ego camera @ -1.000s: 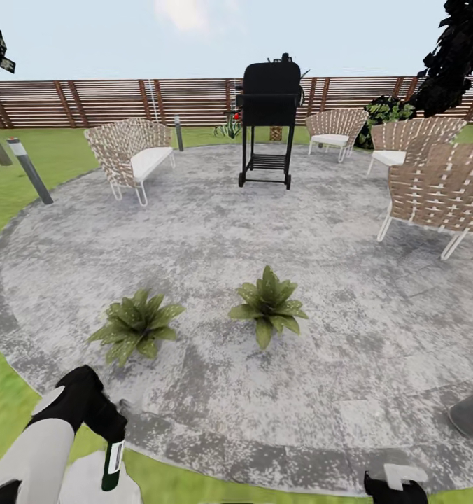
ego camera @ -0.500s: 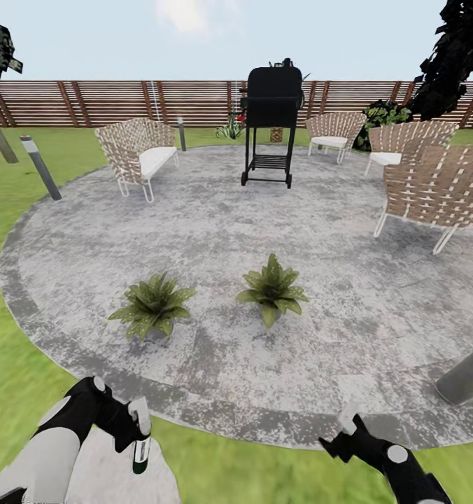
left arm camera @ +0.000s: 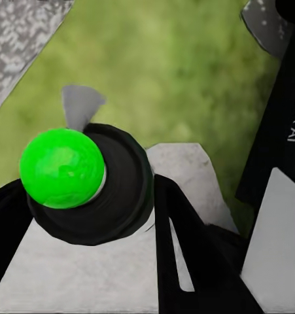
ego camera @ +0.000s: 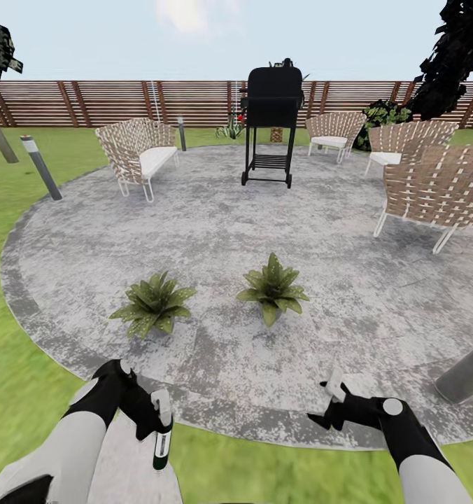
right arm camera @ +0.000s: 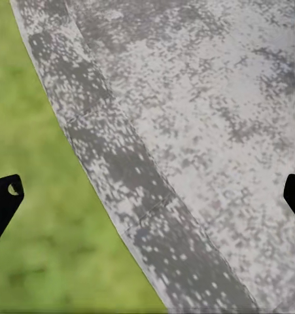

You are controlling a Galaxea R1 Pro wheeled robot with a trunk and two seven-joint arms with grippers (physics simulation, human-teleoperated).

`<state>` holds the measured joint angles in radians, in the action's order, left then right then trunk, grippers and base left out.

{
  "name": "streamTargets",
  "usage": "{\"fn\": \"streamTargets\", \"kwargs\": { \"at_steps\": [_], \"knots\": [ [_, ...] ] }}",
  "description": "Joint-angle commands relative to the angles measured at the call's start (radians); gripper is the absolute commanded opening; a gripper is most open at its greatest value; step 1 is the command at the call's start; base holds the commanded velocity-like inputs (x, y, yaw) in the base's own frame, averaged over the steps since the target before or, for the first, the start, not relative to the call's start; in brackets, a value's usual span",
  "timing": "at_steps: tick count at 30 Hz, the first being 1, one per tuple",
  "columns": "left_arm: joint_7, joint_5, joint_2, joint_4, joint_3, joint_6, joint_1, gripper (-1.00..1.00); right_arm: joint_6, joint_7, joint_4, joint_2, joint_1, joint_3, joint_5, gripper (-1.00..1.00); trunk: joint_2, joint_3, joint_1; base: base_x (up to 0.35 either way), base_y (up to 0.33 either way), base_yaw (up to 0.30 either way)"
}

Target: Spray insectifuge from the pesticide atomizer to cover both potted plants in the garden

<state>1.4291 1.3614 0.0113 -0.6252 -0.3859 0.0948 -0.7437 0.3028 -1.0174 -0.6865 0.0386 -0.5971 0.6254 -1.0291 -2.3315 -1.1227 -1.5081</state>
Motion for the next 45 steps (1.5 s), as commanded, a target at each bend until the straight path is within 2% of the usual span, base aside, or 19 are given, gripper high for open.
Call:
{"fn": "streamTargets", "kwargs": {
  "at_steps": [1, 8, 17, 18, 21, 26, 31, 32, 35, 36, 39, 41, 43, 45],
  "knots": [
    [0.011, 0.011, 0.006, -0.007, 0.0, 0.016, -0.007, -1.0, 0.005, -0.009, -0.006, 0.0, -0.001, 0.004, -0.01, 1.0, 0.0, -0.001, 0.0, 0.0, 0.0, 0.0],
    [0.05, 0.05, 0.046, -0.046, 0.039, 0.055, -0.046, -1.0, -0.022, -0.048, -0.046, -0.012, -0.001, -0.036, -0.008, 1.0, 0.0, -0.001, 0.0, 0.0, 0.0, 0.0],
    [0.003, 0.101, 0.097, -0.05, 0.089, 0.106, -0.056, -1.0, -0.073, -0.052, -0.096, -0.058, -0.001, -0.086, -0.007, 1.0, 0.0, -0.001, 0.0, 0.0, 0.0, 0.0],
    [-0.016, 0.174, 0.15, -0.051, 0.241, 0.128, -0.057, -1.0, -0.149, -0.05, -0.295, -0.183, -0.001, -0.347, -0.008, 1.0, 0.0, -0.001, 0.0, 0.0, 0.0, 0.0],
    [-0.017, 0.174, 0.155, -0.051, 0.242, 0.131, -0.058, -1.0, -0.186, -0.048, -0.343, -0.211, -0.001, -0.349, -0.008, 1.0, 0.0, -0.001, 0.0, 0.0, 0.0, 0.0],
    [-0.018, 0.174, 0.161, -0.051, 0.242, 0.134, -0.059, -1.0, -0.216, -0.043, -0.384, -0.213, -0.001, -0.348, -0.008, 1.0, 0.0, -0.001, 0.0, 0.0, 0.0, 0.0],
    [-0.02, 0.173, 0.163, -0.053, 0.242, 0.135, -0.061, -1.0, -0.219, -0.005, -0.387, -0.213, -0.001, -0.348, -0.007, 1.0, 0.0, -0.001, 0.0, 0.0, 0.0, 0.0],
    [-0.023, 0.173, 0.163, -0.057, 0.242, 0.134, -0.06, -1.0, -0.219, -0.002, -0.387, -0.213, -0.001, -0.348, -0.006, -1.0, 0.0, -0.001, 0.0, 0.0, 0.0, 0.0],
    [-0.047, 0.166, 0.163, -0.062, 0.242, 0.13, -0.057, -1.0, -0.22, -0.001, -0.385, -0.213, -0.001, -0.349, -0.004, -1.0, 0.0, -0.001, 0.0, 0.0, 0.0, 0.0],
    [-0.057, 0.151, 0.163, -0.063, 0.242, 0.128, -0.055, -1.0, -0.22, -0.001, -0.384, -0.213, -0.001, -0.349, -0.004, -1.0, 0.0, -0.001, 0.0, 0.0, 0.0, 0.0],
    [-0.112, 0.073, 0.163, -0.059, 0.242, 0.107, -0.048, -1.0, -0.22, 0.0, -0.381, -0.213, -0.001, -0.35, -0.003, -1.0, 0.0, -0.001, 0.0, 0.0, 0.0, 0.0],
    [-0.16, 0.041, 0.163, -0.052, 0.242, 0.068, -0.047, -1.0, -0.219, 0.0, -0.383, -0.213, -0.001, -0.382, -0.002, -1.0, 0.0, -0.001, 0.0, 0.0, 0.0, 0.0],
    [-0.176, 0.031, 0.163, -0.049, 0.242, 0.05, -0.046, -1.0, -0.22, 0.002, -0.384, -0.213, -0.001, -0.434, 0.001, -1.0, 0.0, -0.001, 0.0, 0.0, 0.0, 0.0],
    [-0.18, 0.028, 0.163, -0.048, 0.242, 0.045, -0.044, -1.0, -0.221, 0.014, -0.384, -0.213, -0.001, -0.458, 0.002, -1.0, 0.0, -0.001, 0.0, 0.0, 0.0, 0.0]
  ]
}}
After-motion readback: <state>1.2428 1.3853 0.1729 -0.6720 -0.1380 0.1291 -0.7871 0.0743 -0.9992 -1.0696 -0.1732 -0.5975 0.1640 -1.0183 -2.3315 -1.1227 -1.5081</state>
